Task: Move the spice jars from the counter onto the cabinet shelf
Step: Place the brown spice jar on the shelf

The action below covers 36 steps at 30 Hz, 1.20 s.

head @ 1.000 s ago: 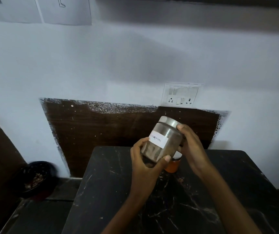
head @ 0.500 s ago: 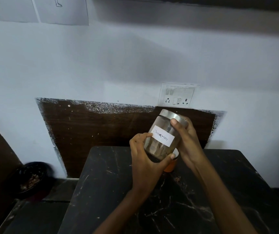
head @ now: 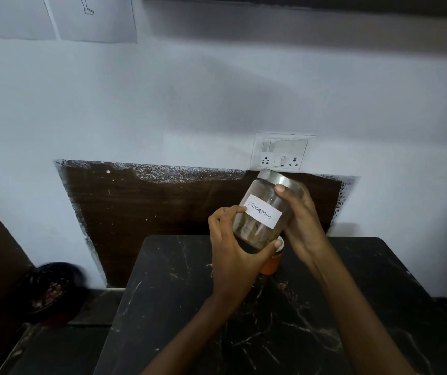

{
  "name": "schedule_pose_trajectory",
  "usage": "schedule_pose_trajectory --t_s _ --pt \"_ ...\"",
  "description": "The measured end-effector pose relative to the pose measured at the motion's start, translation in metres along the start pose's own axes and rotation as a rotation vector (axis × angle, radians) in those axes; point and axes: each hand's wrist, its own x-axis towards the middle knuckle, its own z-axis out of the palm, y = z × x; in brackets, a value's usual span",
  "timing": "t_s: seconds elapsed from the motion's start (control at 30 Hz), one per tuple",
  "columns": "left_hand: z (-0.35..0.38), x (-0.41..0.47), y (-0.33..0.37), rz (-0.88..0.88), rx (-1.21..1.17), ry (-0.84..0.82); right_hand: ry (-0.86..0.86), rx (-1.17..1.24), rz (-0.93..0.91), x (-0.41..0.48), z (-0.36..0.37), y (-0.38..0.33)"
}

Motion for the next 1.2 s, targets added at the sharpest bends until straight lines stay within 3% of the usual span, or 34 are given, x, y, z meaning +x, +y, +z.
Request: schedule_pose_trajectory --t_s 0.4,0.57,0.77,1.0,1.13,1.2 --pt "0.019 0.063 0.045 0.207 0.083 -0.013 -0.006 0.049 -0.145 0.022 -0.001 -0.077" --pt "0.027 0.121 0.092 0.466 0.147 0.034 0.021 0.054 -0.337 0.041 0.001 -0.143" --pt "0.052 0.183 0.155 0.786 0.246 0.148 0.103 0.315 -0.412 0.051 -0.005 -0.208" --pt "0.117 0.240 0.213 1.035 0.313 0.189 0.182 0.189 -0.520 0.069 -0.025 -0.274" --pt "0.148 0.275 0.226 1.189 0.600 0.157 0.286 0.130 -0.638 0.089 -0.072 -0.322" --pt "0.155 0.294 0.220 1.159 0.824 0.214 0.362 0.014 -0.717 0.100 -0.103 -0.342"
